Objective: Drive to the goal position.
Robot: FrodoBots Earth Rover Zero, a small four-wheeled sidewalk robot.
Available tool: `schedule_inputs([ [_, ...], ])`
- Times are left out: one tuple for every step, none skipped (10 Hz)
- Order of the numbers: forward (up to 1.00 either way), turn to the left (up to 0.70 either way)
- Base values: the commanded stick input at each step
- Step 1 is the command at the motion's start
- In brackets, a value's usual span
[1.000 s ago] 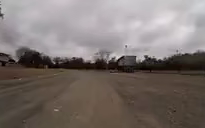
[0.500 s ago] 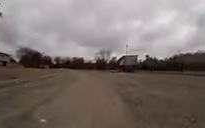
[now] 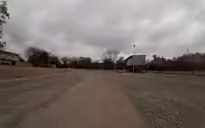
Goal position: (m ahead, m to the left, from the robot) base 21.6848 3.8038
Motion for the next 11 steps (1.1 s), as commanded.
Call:
schedule_inputs([
  [0.7,-0.01],
  [0.7,-0.01],
  [0.7,-0.01],
  [0.7,-0.01],
  [0.7,-0.01],
  [0.7,-0.01],
  [0.7,-0.01],
  [0.7,-0.01],
  [0.7,-0.01],
  [0.7,-0.01],
  [0.7,-0.01],
])
